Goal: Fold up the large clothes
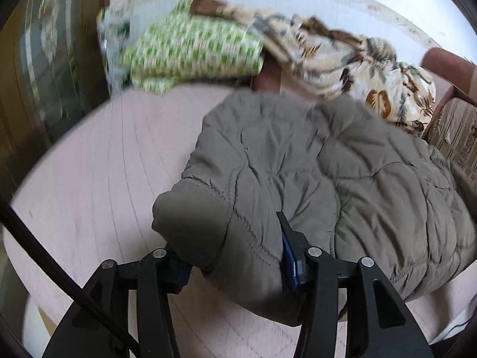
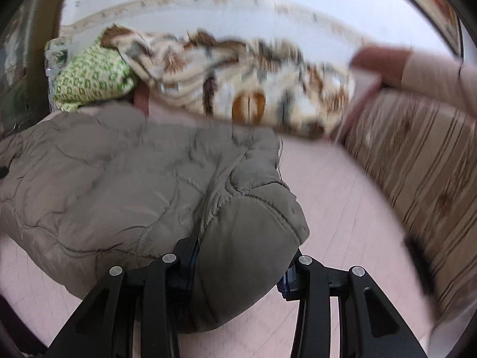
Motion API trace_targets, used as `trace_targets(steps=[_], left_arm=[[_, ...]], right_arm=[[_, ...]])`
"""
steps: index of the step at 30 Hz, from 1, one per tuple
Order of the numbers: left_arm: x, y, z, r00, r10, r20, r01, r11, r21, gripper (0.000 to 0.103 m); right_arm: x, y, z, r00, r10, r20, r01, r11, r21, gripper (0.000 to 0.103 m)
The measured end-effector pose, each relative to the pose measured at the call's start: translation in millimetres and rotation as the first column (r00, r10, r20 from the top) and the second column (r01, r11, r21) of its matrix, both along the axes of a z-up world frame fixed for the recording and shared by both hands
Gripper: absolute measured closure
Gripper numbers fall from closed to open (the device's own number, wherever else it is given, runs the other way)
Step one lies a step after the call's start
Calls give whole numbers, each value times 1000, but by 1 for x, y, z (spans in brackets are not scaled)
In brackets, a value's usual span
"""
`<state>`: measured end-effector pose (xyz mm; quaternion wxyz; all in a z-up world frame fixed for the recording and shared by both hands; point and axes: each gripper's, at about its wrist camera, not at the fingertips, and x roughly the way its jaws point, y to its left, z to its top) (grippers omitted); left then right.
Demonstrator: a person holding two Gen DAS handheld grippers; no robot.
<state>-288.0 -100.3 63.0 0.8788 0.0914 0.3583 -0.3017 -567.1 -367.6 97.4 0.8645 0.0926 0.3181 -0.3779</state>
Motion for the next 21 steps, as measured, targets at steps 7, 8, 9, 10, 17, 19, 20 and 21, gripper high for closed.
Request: trace_targets(steps=[7,8,9,10,17,19,20,21], left_arm=[[30,40,-20,959,51,-278,-100,981,-166,30],[32,48,-19,952,57,-302,-119,974,-191,30],[32,58,-15,948,68,-311,-140,966,-216,30],[32,64,-12,950,76,-304,-149,963,-225,30],[10,76,38,983,179,-47,-185,955,-231,30],[0,56,50,992,123,28,-115,973,-198,30],[-6,41,54,995,80,65,-68,983,-173,30],[-10,28,57,995,48,84,-35,987,-156,30]], right_arm=[[-39,-37,-38,990,-69,126,23,940,340,32],[-49,-40,-38,983,-86,164,17,923,384,31],[-55,-40,-37,977,-96,189,11,915,404,31],[-65,-38,-34,970,-110,217,9,908,419,28],[-109,-17,-9,948,-199,248,119,945,303,25],[-104,-14,5,946,-172,276,101,962,253,25],[-94,-12,12,952,-140,271,79,971,224,25],[-85,-11,16,957,-115,266,60,977,206,25]])
